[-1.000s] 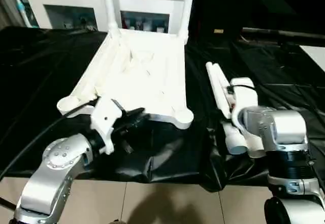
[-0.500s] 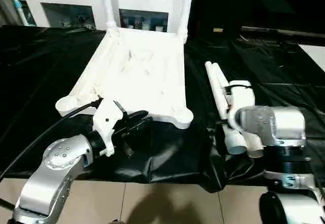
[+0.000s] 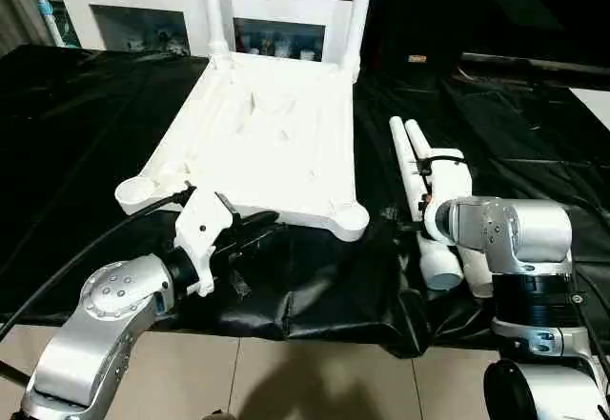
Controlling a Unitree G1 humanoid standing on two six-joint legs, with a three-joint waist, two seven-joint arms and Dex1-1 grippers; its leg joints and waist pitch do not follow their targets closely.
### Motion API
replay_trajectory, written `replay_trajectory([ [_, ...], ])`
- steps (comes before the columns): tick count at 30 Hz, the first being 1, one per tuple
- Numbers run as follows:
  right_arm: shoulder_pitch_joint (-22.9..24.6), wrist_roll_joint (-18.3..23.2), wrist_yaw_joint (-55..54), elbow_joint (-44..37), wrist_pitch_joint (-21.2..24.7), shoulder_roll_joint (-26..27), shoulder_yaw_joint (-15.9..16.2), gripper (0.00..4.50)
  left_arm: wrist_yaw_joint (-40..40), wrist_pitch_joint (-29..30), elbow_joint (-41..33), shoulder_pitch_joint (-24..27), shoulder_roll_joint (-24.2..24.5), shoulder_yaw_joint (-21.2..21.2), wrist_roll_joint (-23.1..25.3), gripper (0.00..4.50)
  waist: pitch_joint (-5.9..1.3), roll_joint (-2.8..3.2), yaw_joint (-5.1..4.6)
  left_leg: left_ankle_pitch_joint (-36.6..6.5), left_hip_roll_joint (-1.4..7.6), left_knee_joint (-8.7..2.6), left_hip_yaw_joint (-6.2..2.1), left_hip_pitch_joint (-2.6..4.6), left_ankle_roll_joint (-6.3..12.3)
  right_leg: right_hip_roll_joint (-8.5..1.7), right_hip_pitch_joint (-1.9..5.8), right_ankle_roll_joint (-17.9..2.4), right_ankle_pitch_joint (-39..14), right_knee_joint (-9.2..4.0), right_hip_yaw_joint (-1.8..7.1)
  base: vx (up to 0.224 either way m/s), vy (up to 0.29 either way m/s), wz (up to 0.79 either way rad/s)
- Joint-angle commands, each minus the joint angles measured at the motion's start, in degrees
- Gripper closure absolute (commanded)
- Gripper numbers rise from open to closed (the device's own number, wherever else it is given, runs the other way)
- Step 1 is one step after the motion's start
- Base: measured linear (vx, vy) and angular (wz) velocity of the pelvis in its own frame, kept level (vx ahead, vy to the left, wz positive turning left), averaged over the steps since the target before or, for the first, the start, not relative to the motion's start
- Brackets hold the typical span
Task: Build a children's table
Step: Rotate table base
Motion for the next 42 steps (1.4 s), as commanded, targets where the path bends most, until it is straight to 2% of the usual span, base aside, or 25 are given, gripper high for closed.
replay_trajectory([
  [1, 0.4, -0.7, -0.9, -0.5, -0.1, -0.9, -0.7, 0.07, -0.6, -0.3, -1.4, 0.4, 0.4, -0.6, 0.4, 3.5, -3.27, 0.93, 0.13, -4.8, -0.13, -3.92, 0.7, 0.21, -4.04, -3.43, 2.6, -6.0, 4.6, -4.36, 1.57, 0.0, 0.0, 0.0],
  [11, 1.0, -1.2, -1.2, 2.7, -1.3, -2.1, -1.2, 0.07, -0.4, -0.4, -1.4, 0.6, 0.7, -1.2, 0.6, 3.5, -3.3, 0.76, 0.08, -4.3, -0.22, -3.83, 0.76, 0.05, -3.88, -3.41, 2.77, -6.2, 5.5, -4.31, 1.57, 0.0, 0.0, 0.0],
  [14, 1.1, -1.1, -1.0, 3.8, -1.5, -2.6, -1.0, 0.07, -0.2, -0.3, -1.8, 0.8, 0.7, -1.5, 0.5, 3.5, -3.3, 0.64, 0.08, -4.2, -0.2, -3.81, 0.77, 0.04, -3.7, -3.43, 2.81, -6.3, 5.4, -4.32, 1.57, 0.0, 0.0, 0.0],
  [15, 1.0, -0.8, -0.6, 4.6, -1.3, -2.8, -1.1, 0.07, -0.1, -0.2, -2.0, 0.9, 0.7, -1.6, 0.5, 3.5, -3.28, 0.44, 0.04, -4.3, -0.2, -3.81, 0.81, 0.02, -3.63, -3.41, 2.84, -6.3, 5.2, -4.37, 1.57, 0.0, 0.0, 0.0],
  [17, 0.9, -0.7, -0.4, 4.9, -1.4, -2.9, -1.1, 0.07, -0.1, -0.2, -2.1, 1.0, 0.7, -1.6, 0.4, 3.5, -3.25, 0.55, 0.04, -4.4, -0.17, -3.8, 0.8, 0.02, -3.5, -3.45, 2.75, -6.4, 4.8, -4.36, 1.56, 0.0, 0.0, 0.0],
  [18, 0.6, -0.2, 0.0, 6.2, -1.5, -2.9, -1.5, 0.07, 0.0, -0.2, -2.2, 1.0, 0.7, -1.8, 0.5, 3.5, -3.25, 0.34, 0.01, -4.3, -0.19, -3.79, 0.86, -0.01, -3.35, -3.43, 2.8, -6.4, 4.6, -4.41, 1.59, 0.0, 0.0, 0.0],
  [25, -0.2, 0.7, 1.6, 11.0, -2.7, -3.5, -2.3, 0.07, 0.2, -0.1, -2.5, 0.9, 0.6, -1.8, 0.4, 3.5, -3.39, 0.51, 0.04, -3.8, -0.12, -3.73, 0.84, -0.05, -3.05, -3.53, 2.81, -7.2, 5.6, -4.26, 1.47, 0.0, 0.0, 0.0],
  [26, -0.4, 0.7, 2.0, 12.0, -3.0, -3.8, -2.1, 0.07, 0.3, -0.1, -2.5, 0.8, 0.6, -1.8, 0.4, 3.5, -3.38, 0.48, 0.02, -3.8, -0.14, -3.71, 0.88, -0.01, -2.99, -3.48, 2.81, -7.3, 5.8, -4.27, 1.47, 0.0, 0.0, 0.0],
  [27, -0.9, 0.6, 2.9, 14.2, -3.9, -4.7, -1.2, 0.07, 0.3, 0.1, -2.6, 0.6, 0.5, -2.0, 0.4, 3.5, -3.32, 0.11, -0.02, -3.8, -0.14, -3.72, 0.94, -0.05, -2.84, -3.44, 2.87, -7.3, 5.7, -4.35, 1.48, 0.0, 0.0, 0.0],
  [28, -1.0, 0.6, 3.1, 14.7, -4.0, -4.9, -1.0, 0.33, 0.3, 0.1, -2.7, 0.6, 0.5, -2.1, 0.4, 3.5, -3.38, 0.26, 0.02, -3.9, -0.14, -3.69, 0.9, -0.06, -2.81, -3.53, 2.89, -7.6, 5.4, -4.28, 1.44, 0.0, 0.0, 0.0],
  [30, -1.8, 0.5, 4.0, 18.0, -5.6, -5.9, -0.5, 0.42, 0.4, 0.2, -2.6, 0.1, 0.4, -2.3, 0.4, 3.5, -3.34, 0.01, 0.07, -3.8, -0.12, -3.65, 1.01, -0.07, -2.52, -3.53, 2.82, -7.8, 5.0, -4.31, 1.45, 0.0, 0.0, 0.0],
  [32, -2.3, 0.5, 4.5, 19.7, -6.3, -6.2, -0.6, 0.47, 0.4, 0.2, -2.5, -0.2, 0.4, -2.4, 0.4, 3.5, -3.31, 0.03, 0.12, -3.6, -0.16, -3.62, 1.05, -0.19, -2.27, -3.54, 2.9, -8.0, 4.9, -4.34, 1.46, 0.0, 0.0, 0.0],
  [34, -3.0, 0.6, 5.2, 21.9, -7.0, -6.6, -0.8, 0.85, 0.3, 0.2, -2.2, -0.5, 0.4, -2.4, 0.3, 3.5, -3.36, -0.13, 0.1, -3.4, -0.16, -3.57, 1.08, -0.18, -1.98, -3.56, 2.87, -8.1, 4.8, -4.31, 1.42, 0.0, 0.0, 0.0],
  [37, -3.8, 0.5, 5.7, 24.6, -8.3, -7.0, -0.8, 0.94, 0.1, 0.3, -1.8, -0.8, 0.3, -2.4, 0.0, 3.5, -3.36, -0.15, 0.05, -3.5, -0.1, -3.56, 1.08, -0.23, -1.91, -3.59, 2.88, -8.3, 4.4, -4.31, 1.39, 0.0, 0.0, 0.0],
  [39, -4.5, 0.8, 6.4, 26.4, -8.8, -7.1, -1.0, 1.24, 0.0, 0.3, -1.7, -0.9, 0.2, -2.3, -0.2, 3.5, -3.39, -0.13, -0.07, -3.7, -0.11, -3.57, 1.05, -0.19, -1.98, -3.58, 2.84, -8.6, 4.3, -4.28, 1.3, 0.0, 0.0, 0.0],
  [40, -4.9, 0.8, 6.8, 27.8, -9.5, -7.4, -0.9, 1.31, 0.1, 0.3, -1.7, -1.0, 0.1, -2.3, -0.3, 3.5, -3.37, -0.68, -0.01, -3.6, -0.11, -3.51, 1.18, -0.28, -1.68, -3.6, 2.93, -8.6, 4.3, -4.35, 1.38, 0.0, 0.0, 0.0],
  [42, -5.4, 0.9, 7.2, 29.1, -10.2, -7.6, -0.8, 1.35, 0.1, 0.4, -1.7, -1.0, 0.1, -2.3, -0.3, 3.5, -3.33, -0.38, 0.03, -4.2, -0.06, -3.55, 1.18, -0.2, -1.71, -3.7, 2.76, -8.7, 3.0, -4.44, 1.36, 0.0, 0.0, 0.0],
])
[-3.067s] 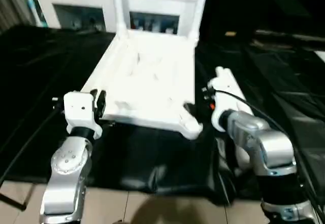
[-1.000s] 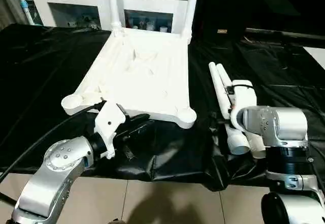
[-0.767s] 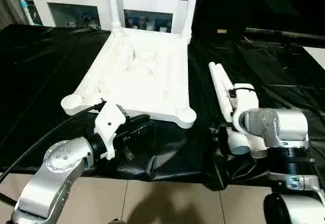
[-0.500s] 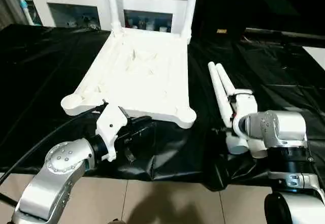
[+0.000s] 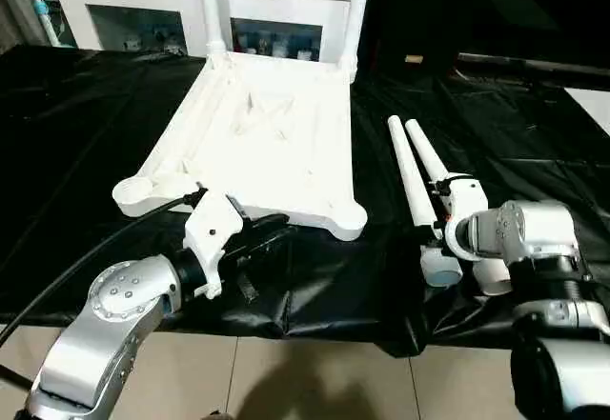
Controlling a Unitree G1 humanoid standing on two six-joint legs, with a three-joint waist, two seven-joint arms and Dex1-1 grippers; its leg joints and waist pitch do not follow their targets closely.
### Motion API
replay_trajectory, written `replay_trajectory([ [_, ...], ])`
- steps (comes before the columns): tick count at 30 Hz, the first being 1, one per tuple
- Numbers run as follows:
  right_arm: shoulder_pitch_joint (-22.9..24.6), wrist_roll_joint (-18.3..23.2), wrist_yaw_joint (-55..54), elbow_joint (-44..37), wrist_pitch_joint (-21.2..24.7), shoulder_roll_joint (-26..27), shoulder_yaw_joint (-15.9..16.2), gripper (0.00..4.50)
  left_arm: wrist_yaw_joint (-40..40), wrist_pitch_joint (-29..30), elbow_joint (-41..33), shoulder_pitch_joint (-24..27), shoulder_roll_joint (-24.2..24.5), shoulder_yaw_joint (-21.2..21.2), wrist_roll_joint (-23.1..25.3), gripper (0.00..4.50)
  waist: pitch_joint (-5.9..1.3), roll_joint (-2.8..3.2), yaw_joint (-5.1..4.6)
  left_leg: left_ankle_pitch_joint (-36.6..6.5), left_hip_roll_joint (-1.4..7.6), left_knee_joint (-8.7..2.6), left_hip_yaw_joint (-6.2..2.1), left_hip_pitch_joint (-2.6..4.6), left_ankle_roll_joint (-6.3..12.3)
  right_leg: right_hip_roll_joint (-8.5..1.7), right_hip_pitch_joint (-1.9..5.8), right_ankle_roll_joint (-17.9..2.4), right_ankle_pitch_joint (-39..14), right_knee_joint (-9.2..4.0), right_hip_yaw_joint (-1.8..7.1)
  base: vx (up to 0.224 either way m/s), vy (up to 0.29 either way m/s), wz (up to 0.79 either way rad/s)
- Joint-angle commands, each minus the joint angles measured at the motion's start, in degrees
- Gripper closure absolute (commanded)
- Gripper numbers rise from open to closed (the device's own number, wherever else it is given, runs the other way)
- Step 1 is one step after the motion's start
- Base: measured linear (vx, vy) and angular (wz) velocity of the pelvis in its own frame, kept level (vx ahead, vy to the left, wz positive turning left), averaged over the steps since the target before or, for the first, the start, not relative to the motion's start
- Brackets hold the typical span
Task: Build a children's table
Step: Rotate table base
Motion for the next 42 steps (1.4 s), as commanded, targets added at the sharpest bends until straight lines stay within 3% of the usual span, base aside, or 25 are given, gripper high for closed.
replay_trajectory([
  [1, -1.3, 0.8, 0.7, 3.3, -1.4, -0.7, -0.1, 1.55, -0.3, 1.1, -0.6, -0.6, 0.0, -0.4, -0.7, 3.5, -3.27, -0.01, 0.12, -4.5, -0.03, -3.59, 1.11, -0.06, -1.8, -3.63, 2.71, -8.8, 2.5, -4.41, 1.41, 0.0, 0.0, 0.0],
  [6, -2.5, 0.6, 1.9, 6.2, -3.0, -1.1, 0.4, 1.78, -2.4, 4.2, -1.4, -0.7, 1.0, -1.2, -3.0, 3.23, -3.28, -0.19, 0.23, -4.3, -0.04, -3.6, 1.18, -0.04, -1.83, -3.61, 2.59, -8.9, 2.6, -4.35, 1.39, 0.0, 0.0, 0.0],
  [8, -3.0, 0.6, 2.4, 7.5, -3.7, -1.5, 0.4, 2.11, -3.5, 5.8, -2.0, -0.8, 1.3, -2.0, -4.2, 3.13, -3.26, -0.29, 0.18, -4.6, -0.06, -3.59, 1.21, -0.03, -1.84, -3.56, 2.54, -9.0, 2.4, -4.36, 1.35, 0.0, 0.0, 0.0],
  [10, -3.5, 0.5, 2.6, 8.8, -4.4, -1.6, 0.2, 2.17, -5.2, 6.2, -2.5, -0.7, 2.4, -3.2, -4.4, 2.82, -3.29, 0.06, 0.21, -4.8, -0.05, -3.55, 1.17, -0.01, -1.94, -3.59, 2.5, -9.2, 2.4, -4.3, 1.35, 0.0, 0.0, 0.0],
  [12, -3.7, 0.5, 2.5, 9.2, -4.8, -1.5, 0.0, 2.38, -6.0, 6.1, -2.5, -0.7, 2.9, -3.6, -4.2, 2.74, -3.27, -0.03, 0.18, -5.0, 0.0, -3.57, 1.19, -0.05, -1.93, -3.6, 2.51, -9.2, 2.3, -4.37, 1.34, 0.0, 0.0, 0.0],
  [14, -4.7, 0.9, 2.8, 10.8, -5.9, -1.9, -0.8, 2.49, -6.9, 6.1, -1.5, -1.8, 3.5, -4.8, -3.2, 2.66, -3.31, 0.84, 0.18, -4.9, -0.01, -3.54, 1.07, -0.06, -2.27, -3.59, 2.52, -9.3, 3.2, -4.23, 1.34, 0.0, 0.0, 0.0],
  [16, -5.0, 1.0, 3.1, 11.5, -6.5, -2.4, -0.9, 2.54, -7.4, 6.8, -1.2, -2.7, 3.3, -5.3, -3.6, 2.42, -3.37, 1.33, 0.12, -5.8, -0.06, -3.48, 0.99, -0.03, -2.86, -3.53, 2.61, -9.8, 3.8, -4.22, 1.26, 0.0, 0.0, 0.0],
  [17, -5.1, 0.9, 3.3, 11.7, -6.7, -2.6, -0.8, 2.59, -7.3, 7.2, -1.2, -3.1, 3.1, -5.5, -3.7, 2.35, -3.39, 1.43, 0.17, -5.9, -0.07, -3.48, 1.02, 0.04, -2.85, -3.46, 2.57, -9.9, 4.0, -4.3, 1.21, 0.0, 0.0, 0.0],
  [18, -5.1, 0.9, 3.3, 11.7, -6.7, -2.6, -0.8, 2.62, -7.3, 7.2, -1.2, -3.1, 3.1, -5.5, -3.7, 2.31, -3.37, 1.09, 0.19, -5.7, -0.1, -3.4, 1.09, -0.06, -2.68, -3.41, 2.72, -10.2, 4.9, -4.29, 1.26, 0.0, 0.0, 0.0],
  [19, -4.8, 1.0, 3.6, 11.6, -6.8, -2.9, -0.9, 2.64, -7.1, 7.6, -1.2, -3.7, 2.8, -5.9, -3.8, 2.23, -3.42, 1.8, 0.28, -5.6, -0.15, -3.37, 0.97, -0.16, -2.82, -3.47, 2.76, -10.4, 5.5, -4.28, 1.22, 0.0, 0.0, 0.0],
  [20, -4.8, 1.0, 3.6, 11.6, -6.8, -2.9, -0.9, 2.64, -7.1, 7.6, -1.2, -3.7, 2.8, -5.9, -3.8, 2.11, -3.41, 1.59, 0.25, -5.7, -0.13, -3.37, 0.97, -0.21, -2.76, -3.46, 2.85, -10.5, 5.6, -4.28, 1.21, 0.0, 0.0, 0.0],
  [21, -4.4, 1.1, 3.4, 11.2, -6.9, -3.0, -1.2, 2.64, -6.2, 6.8, -0.9, -3.8, 2.8, -6.2, -2.5, 1.98, -3.43, 2.13, 0.31, -5.9, -0.19, -3.31, 0.91, -0.17, -2.72, -3.45, 2.85, -10.7, 5.7, -4.25, 1.21, 0.0, 0.0, 0.0],
  [23, -4.6, 1.0, 3.4, 11.7, -7.5, -3.2, -1.4, 2.64, -4.9, 6.5, -0.5, -4.1, 2.4, -6.3, -1.7, 1.88, -3.47, 1.9, 0.33, -6.2, -0.15, -3.34, 0.9, -0.22, -2.53, -3.46, 2.96, -10.8, 5.0, -4.34, 1.2, 0.0, 0.0, 0.0],
  [24, -4.5, 1.3, 3.3, 11.4, -7.5, -3.1, -1.7, 2.64, -5.0, 6.7, -0.2, -4.3, 2.3, -6.3, -1.8, 1.85, -3.43, 2.51, 0.22, -6.9, -0.17, -3.29, 0.9, -0.11, -2.73, -3.43, 2.75, -10.8, 4.2, -4.55, 1.16, 0.0, 0.0, 0.0],
  [25, -4.5, 1.5, 3.3, 11.0, -7.5, -3.1, -1.9, 2.64, -4.4, 7.4, 0.2, -4.4, 1.9, -6.0, -2.0, 1.65, -3.49, 2.5, 0.26, -7.0, -0.17, -3.31, 0.85, -0.07, -2.68, -3.4, 2.85, -11.1, 3.8, -4.47, 1.16, 0.0, 0.0, 0.0],
  [28, -4.2, 2.9, 2.6, 8.1, -6.7, -2.6, -3.6, 2.64, -2.5, 5.0, 1.6, -4.8, 1.1, -5.5, -0.1, 1.42, -3.5, 2.51, 0.26, -6.8, -0.24, -3.26, 0.92, -0.17, -2.21, -3.44, 2.96, -11.0, 2.8, -4.62, 1.26, 0.0, 0.0, 0.0],
  [30, -3.5, 5.3, 3.2, 2.6, -5.6, -1.9, -5.9, 2.64, 1.4, 5.3, 4.2, -6.1, -1.4, -2.6, -0.3, 1.21, -3.62, 3.13, 0.19, -5.6, -0.25, -3.07, 0.88, -0.26, -2.15, -3.35, 3.04, -10.9, 4.5, -4.47, 1.29, 0.0, 0.0, 0.0],
  [31, -3.3, 6.6, 3.7, 0.2, -4.9, -1.7, -7.1, 2.64, 4.0, 5.6, 5.4, -6.8, -2.6, -1.4, 0.3, 1.08, -3.64, 2.96, 0.04, -4.8, -0.41, -3.0, 0.99, -0.43, -1.74, -3.07, 3.31, -10.9, 6.6, -4.42, 1.34, 0.0, 0.0, 0.0],
  [32, -2.6, 8.6, 3.9, -4.9, -4.4, -0.9, -9.0, 2.64, 7.5, 4.6, 7.4, -7.9, -4.5, 0.3, 1.1, 1.08, -3.86, 4.03, 0.14, -3.7, -0.49, -2.82, 0.77, -0.39, -1.53, -3.02, 3.36, -10.8, 8.4, -4.16, 1.31, 0.0, 0.0, 0.0],
  [33, -2.3, 9.4, 3.8, -6.8, -4.6, -0.4, -9.8, 2.64, 8.4, 4.6, 8.0, -8.3, -5.2, 1.1, 0.8, 0.99, -3.68, 3.67, 0.09, -3.7, -0.56, -2.86, 0.96, -0.44, -1.15, -2.94, 3.34, -10.4, 9.0, -4.56, 1.39, 0.0, 0.0, 0.0],
  [34, -1.3, 11.6, 4.2, -11.1, -7.2, 0.8, -12.0, 2.64, 11.1, 8.3, 9.3, -10.0, -6.5, 2.3, 0.5, 0.99, -3.95, 3.55, 0.15, -3.0, -0.54, -2.79, 0.87, -0.41, -0.85, -3.02, 3.57, -10.5, 10.2, -4.3, 1.39, 0.0, 0.0, 0.0],
  [36, 0.5, 14.9, 7.1, -16.7, -11.2, 1.6, -13.8, 2.64, 15.1, 10.1, 11.9, -13.5, -8.9, 2.2, 2.1, 0.69, -3.83, 3.58, 0.27, -2.7, -0.49, -2.92, 0.82, -0.57, -0.49, -3.0, 3.59, -10.2, 10.2, -4.36, 1.31, 0.0, 0.0, 0.0],
  [37, 1.6, 16.9, 8.8, -20.4, -10.8, 2.0, -14.2, 2.64, 15.9, 9.1, 12.9, -15.2, -10.3, 3.3, 1.1, 0.63, -4.04, 3.72, 0.44, -2.9, -0.35, -2.66, 0.84, -0.23, -0.11, -3.14, 3.36, -10.4, 10.3, -4.34, 1.37, 0.0, 0.0, 0.0],
  [40, 3.1, 20.2, 11.9, -24.9, -8.1, 1.8, -14.3, 2.64, 16.2, 10.8, 13.9, -18.5, -12.8, 5.3, -2.7, 0.61, -4.34, 4.17, 0.62, -0.3, -0.36, -2.7, 0.61, -0.43, 0.13, -3.02, 3.63, -11.2, 14.3, -3.97, 1.15, 0.0, 0.0, 0.0],
  [42, 5.7, 24.7, 18.0, -29.7, -6.5, 0.9, -13.0, 2.64, 15.8, 12.9, 15.8, -23.5, -16.3, 8.2, -9.6, 0.61, -4.46, 4.07, 0.96, 0.4, -0.63, -2.39, 0.86, -0.36, 0.25, -2.74, 3.77, -11.9, 17.1, -3.9, 1.21, 0.0, 0.0, 0.0],
])
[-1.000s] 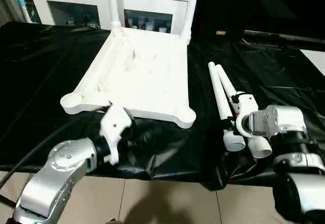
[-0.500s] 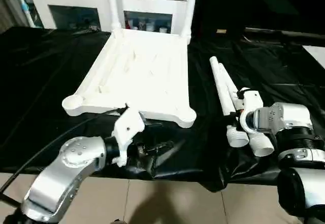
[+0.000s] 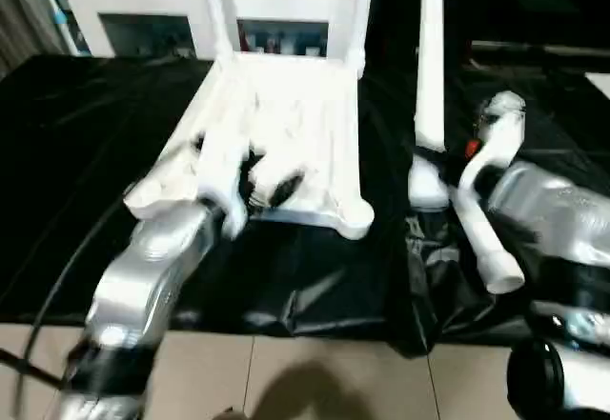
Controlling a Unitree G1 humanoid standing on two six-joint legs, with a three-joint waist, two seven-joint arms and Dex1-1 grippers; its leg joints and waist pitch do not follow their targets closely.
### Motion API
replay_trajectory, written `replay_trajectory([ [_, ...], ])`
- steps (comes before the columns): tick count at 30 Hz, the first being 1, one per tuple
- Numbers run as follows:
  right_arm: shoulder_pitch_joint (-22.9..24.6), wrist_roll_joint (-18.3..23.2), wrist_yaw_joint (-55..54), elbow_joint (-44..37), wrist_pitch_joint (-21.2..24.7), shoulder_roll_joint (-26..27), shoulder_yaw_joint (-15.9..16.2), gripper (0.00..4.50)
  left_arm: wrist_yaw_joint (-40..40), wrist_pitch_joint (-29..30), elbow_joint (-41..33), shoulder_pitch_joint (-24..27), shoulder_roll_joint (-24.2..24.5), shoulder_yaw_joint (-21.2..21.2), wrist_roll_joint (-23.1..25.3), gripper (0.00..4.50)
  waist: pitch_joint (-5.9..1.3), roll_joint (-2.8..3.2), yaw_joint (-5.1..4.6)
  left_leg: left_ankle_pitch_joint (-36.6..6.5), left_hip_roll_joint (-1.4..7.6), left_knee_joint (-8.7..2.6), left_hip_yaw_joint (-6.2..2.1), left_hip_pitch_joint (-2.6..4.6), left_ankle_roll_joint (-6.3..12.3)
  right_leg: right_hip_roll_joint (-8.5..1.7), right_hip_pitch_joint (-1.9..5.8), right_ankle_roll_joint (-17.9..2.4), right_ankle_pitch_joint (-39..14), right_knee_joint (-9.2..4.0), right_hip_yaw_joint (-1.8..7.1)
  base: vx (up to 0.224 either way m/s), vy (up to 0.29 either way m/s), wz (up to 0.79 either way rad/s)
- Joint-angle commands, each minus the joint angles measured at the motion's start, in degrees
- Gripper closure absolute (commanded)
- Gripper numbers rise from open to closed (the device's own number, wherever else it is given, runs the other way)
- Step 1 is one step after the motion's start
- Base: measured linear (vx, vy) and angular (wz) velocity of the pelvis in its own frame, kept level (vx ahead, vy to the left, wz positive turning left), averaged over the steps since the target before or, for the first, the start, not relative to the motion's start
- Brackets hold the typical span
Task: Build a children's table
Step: Rotate table base
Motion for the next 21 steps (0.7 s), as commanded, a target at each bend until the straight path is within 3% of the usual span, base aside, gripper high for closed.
replay_trajectory([
  [1, 3.6, 6.8, 9.3, -6.9, 2.0, -0.9, 3.1, 2.64, 0.1, 3.9, 3.8, -7.4, -4.1, 4.9, -11.6, 0.61, -4.72, 0.33, 0.35, 0.5, -0.61, -2.58, 0.89, 0.22, -0.14, -2.83, 4.04, -13.0, 18.4, -2.98, 1.39, 0.0, 0.0, 0.0],
  [2, 4.3, 7.9, 10.8, -8.2, 2.5, -0.9, 3.9, 2.64, 0.1, 4.7, 5.2, -9.2, -5.0, 6.1, -14.1, 0.61, -4.86, 0.52, 0.91, 0.5, -0.72, -2.42, 0.92, 0.34, 0.09, -2.77, 4.02, -13.1, 19.0, -3.09, 1.3, 0.0, 0.0, 0.0],
  [4, 5.2, 8.8, 11.8, -10.1, 3.2, -0.5, 5.1, 2.64, 0.0, 7.1, 7.7, -12.3, -6.2, 7.8, -17.0, 0.61, -4.67, 0.09, 0.83, 1.4, -0.91, -2.56, 0.66, -0.19, 0.56, -2.95, 4.28, -13.5, 19.6, -2.98, 1.14, 0.0, 0.0, 0.0],
  [5, 5.5, 9.4, 12.3, -10.9, 3.6, -0.1, 5.2, 2.64, -0.9, 7.9, 8.5, -13.8, -6.8, 8.4, -18.7, 0.61, -4.75, 0.37, 0.9, 1.2, -0.75, -2.54, 0.5, -0.13, 0.56, -3.12, 4.23, -13.5, 19.2, -2.88, 1.09, 0.0, 0.0, 0.0],
  [6, 5.8, 10.1, 13.2, -11.9, 3.6, 0.2, 5.7, 2.64, -1.2, 9.1, 9.8, -16.0, -7.8, 9.7, -22.0, 0.61, -4.58, 0.08, 0.8, 0.3, -0.83, -2.58, 0.7, -0.08, 0.63, -3.18, 4.17, -13.2, 17.3, -3.29, 1.19, 0.0, 0.0, 0.0],
  [7, 6.0, 10.7, 13.8, -12.6, 3.5, 0.5, 6.0, 2.64, -1.4, 9.8, 10.6, -17.4, -8.4, 10.6, -24.2, 0.61, -4.54, 0.7, 0.84, -0.1, -0.9, -2.53, 0.64, -0.14, 0.4, -3.27, 4.14, -13.1, 16.4, -3.2, 1.23, 0.0, 0.0, 0.0],
  [9, 6.2, 11.5, 13.9, -13.4, 3.3, 0.6, 6.3, 2.64, -0.8, 11.1, 11.7, -19.1, -9.3, 11.8, -24.8, 0.61, -4.52, 0.66, 0.92, -1.0, -0.9, -2.52, 0.74, -0.06, 0.65, -3.26, 4.12, -12.8, 13.5, -3.72, 1.34, 0.0, 0.0, 0.0],
  [10, 6.3, 12.3, 13.5, -14.4, 2.8, 1.0, 6.8, 2.64, -1.7, 13.6, 12.8, -20.9, -9.9, 12.6, -25.3, 0.61, -4.55, 1.17, 0.94, -1.0, -0.81, -2.54, 0.61, 0.05, 0.48, -3.31, 3.98, -12.5, 12.6, -3.76, 1.25, 0.0, 0.0, 0.0],
  [13, 6.8, 13.6, 14.1, -15.9, 2.7, 1.3, 7.4, 2.64, -2.3, 15.9, 13.9, -22.2, -9.8, 12.8, -26.1, 0.61, -4.45, 1.74, 0.88, -0.8, -0.83, -2.57, 0.49, -0.17, 0.26, -3.28, 4.08, -12.0, 11.9, -3.74, 1.27, 0.0, 0.0, 0.0],
  [15, 7.1, 13.8, 14.4, -16.3, 2.6, 1.1, 7.6, 2.64, -2.1, 16.5, 14.4, -22.5, -9.8, 13.0, -26.8, 0.61, -4.5, 1.54, 0.8, -1.0, -0.85, -2.6, 0.51, -0.15, 0.21, -3.28, 4.17, -11.8, 11.1, -3.95, 1.27, 0.0, 0.0, 0.0],
  [20, 8.5, 14.2, 15.1, -18.3, 2.4, 1.2, 9.5, 2.64, 0.1, 17.5, 17.4, -23.7, -9.0, 14.3, -30.0, 0.61, -4.62, 2.04, 0.81, -0.2, -0.92, -2.58, 0.39, -0.24, -0.21, -3.21, 4.21, -10.9, 12.3, -3.8, 1.19, 0.0, 0.0, 0.0],
  [21, 8.7, 14.0, 15.2, -18.4, 2.3, 1.2, 9.9, 2.64, 0.3, 18.0, 17.8, -23.8, -8.7, 14.7, -30.7, 0.89, -4.62, 2.09, 0.75, -0.5, -0.96, -2.56, 0.41, -0.21, -0.44, -3.2, 4.16, -10.9, 12.1, -3.87, 1.2, 0.0, 0.0, 0.0],
])
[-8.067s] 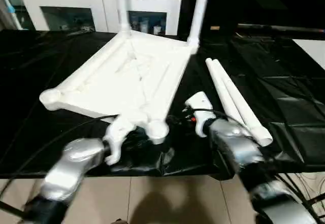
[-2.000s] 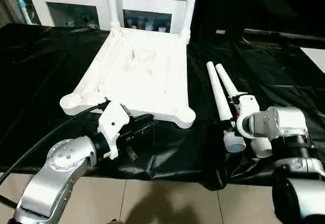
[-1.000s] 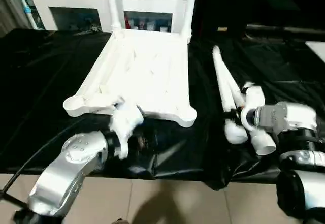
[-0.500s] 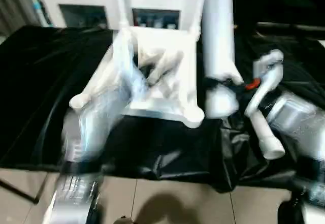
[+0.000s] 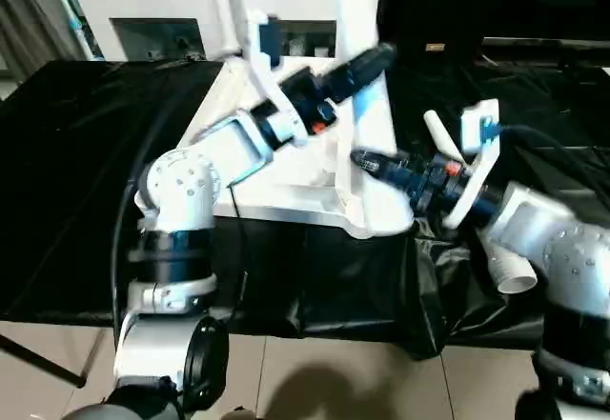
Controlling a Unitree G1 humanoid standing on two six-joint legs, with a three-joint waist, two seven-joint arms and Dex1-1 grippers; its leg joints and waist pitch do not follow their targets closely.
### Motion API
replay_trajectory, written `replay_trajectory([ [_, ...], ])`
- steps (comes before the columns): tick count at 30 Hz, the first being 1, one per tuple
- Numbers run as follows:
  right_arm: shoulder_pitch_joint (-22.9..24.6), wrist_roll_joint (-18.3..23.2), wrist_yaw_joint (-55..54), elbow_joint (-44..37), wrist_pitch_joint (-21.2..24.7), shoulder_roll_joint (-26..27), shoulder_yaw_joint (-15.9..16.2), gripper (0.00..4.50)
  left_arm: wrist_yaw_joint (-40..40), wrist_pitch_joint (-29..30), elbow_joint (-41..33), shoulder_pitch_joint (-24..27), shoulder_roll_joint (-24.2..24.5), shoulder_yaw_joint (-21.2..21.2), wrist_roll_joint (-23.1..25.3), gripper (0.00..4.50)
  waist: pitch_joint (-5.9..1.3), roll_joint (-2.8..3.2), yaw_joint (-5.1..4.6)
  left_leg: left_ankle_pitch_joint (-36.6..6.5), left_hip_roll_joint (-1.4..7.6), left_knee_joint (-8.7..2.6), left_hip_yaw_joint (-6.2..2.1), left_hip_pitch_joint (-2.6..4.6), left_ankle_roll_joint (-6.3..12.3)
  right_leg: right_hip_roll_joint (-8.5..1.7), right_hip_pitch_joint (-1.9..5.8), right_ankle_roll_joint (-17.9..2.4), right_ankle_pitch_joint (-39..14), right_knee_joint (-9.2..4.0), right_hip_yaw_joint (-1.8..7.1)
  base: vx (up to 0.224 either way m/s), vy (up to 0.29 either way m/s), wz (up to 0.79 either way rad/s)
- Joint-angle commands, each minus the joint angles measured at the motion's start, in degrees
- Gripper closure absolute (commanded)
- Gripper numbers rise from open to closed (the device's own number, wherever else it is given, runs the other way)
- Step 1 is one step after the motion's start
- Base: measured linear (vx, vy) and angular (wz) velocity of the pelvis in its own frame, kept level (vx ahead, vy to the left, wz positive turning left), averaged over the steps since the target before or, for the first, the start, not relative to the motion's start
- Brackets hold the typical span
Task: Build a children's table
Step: Rotate table base
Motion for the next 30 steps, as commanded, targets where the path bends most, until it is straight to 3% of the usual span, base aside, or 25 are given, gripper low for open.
replay_trajectory([
  [1, 0.2, 0.5, 0.4, -2.3, -0.6, -0.2, 1.0, 2.64, 1.0, 1.4, 0.7, -1.5, 0.7, 2.0, -1.5, 0.89, -4.36, -0.22, 0.2, -0.8, -0.91, -2.65, 0.42, -0.06, -1.11, -2.99, 4.1, -11.0, 11.5, -3.73, 1.2, 0.0, 0.0, 0.0],
  [2, 0.3, 0.6, -0.1, -2.3, -0.8, -0.2, 1.9, 2.64, 1.3, 3.3, 1.5, -2.1, 1.1, 3.8, -1.7, 0.89, -4.3, -0.51, 0.19, -0.9, -0.91, -2.72, 0.42, -0.05, -1.03, -2.99, 4.14, -10.9, 11.2, -3.85, 1.19, 0.0, 0.0, 0.0],
  [5, 0.4, 0.3, 0.8, -1.2, -1.6, -0.8, 2.8, 2.64, -0.3, 4.9, 1.5, -1.9, 3.2, 3.3, -1.0, 1.15, -4.24, -0.46, 0.25, -1.0, -0.86, -2.81, 0.37, -0.04, -1.08, -3.09, 4.08, -10.6, 9.9, -3.89, 1.22, 0.0, 0.0, 0.0],
  [7, 0.3, -0.3, 0.9, -0.4, -2.0, -1.0, 3.6, 2.64, -0.9, 5.8, 1.3, -1.6, 4.4, 3.2, -1.4, 1.32, -4.21, 0.02, 0.25, -1.4, -0.72, -2.88, 0.31, 0.09, -1.56, -3.08, 3.81, -10.3, 9.3, -3.87, 1.23, 0.0, 0.0, 0.0],
  [12, 0.1, -0.9, 0.4, 0.4, -2.4, -1.5, 4.6, 2.64, -2.2, 7.4, 1.1, -0.9, 6.9, 1.7, -2.3, 1.72, -4.22, -0.11, 0.35, -1.4, -0.71, -2.96, 0.36, 0.06, -1.99, -3.08, 3.79, -10.5, 10.3, -3.79, 1.2, 0.0, 0.0, 0.0],
  [17, 0.6, -1.2, 0.8, 0.2, -2.5, -2.6, 5.5, 2.64, -3.6, 9.3, 1.0, -1.0, 7.5, 1.4, -2.5, 2.05, -4.15, -0.14, 0.37, -1.9, -0.79, -2.98, 0.35, -0.06, -2.21, -3.12, 3.92, -10.2, 10.0, -3.86, 1.25, 0.0, 0.0, 0.0],
  [22, 0.4, -2.1, 0.6, 1.6, -4.3, -3.2, 6.7, 2.64, -4.3, 10.3, 1.0, -1.5, 8.3, 0.8, -2.6, 2.44, -4.09, 0.37, 0.42, -2.4, -0.73, -3.03, 0.26, -0.05, -2.44, -3.22, 3.79, -10.2, 8.9, -3.93, 1.21, 0.0, 0.0, 0.0],
  [24, 0.4, -2.3, 0.5, 1.6, -4.4, -3.3, 7.0, 2.64, -4.0, 10.3, 1.3, -1.6, 8.3, 1.0, -2.7, 2.58, -4.06, 0.31, 0.32, -2.8, -0.77, -3.03, 0.29, -0.05, -2.55, -3.22, 3.81, -10.3, 8.7, -4.05, 1.22, 0.0, 0.0, 0.0],
  [25, 0.6, -2.3, 0.4, 1.4, -4.6, -3.1, 7.4, 2.64, -4.0, 10.4, 1.7, -1.8, 8.5, 1.0, -2.8, 2.62, -4.09, 0.56, 0.41, -2.8, -0.77, -3.01, 0.25, -0.01, -2.58, -3.22, 3.79, -10.4, 8.7, -3.98, 1.22, 0.0, 0.0, 0.0],
  [30, 0.7, -2.4, 0.3, 1.5, -5.2, -3.1, 8.0, 2.64, -4.8, 10.4, 2.2, -2.2, 8.5, 1.0, -2.7, 2.67, -4.08, 0.42, 0.43, -2.5, -0.82, -3.02, 0.27, -0.09, -2.51, -3.16, 3.85, -10.4, 9.4, -3.97, 1.23, 0.0, 0.0, 0.0],
])
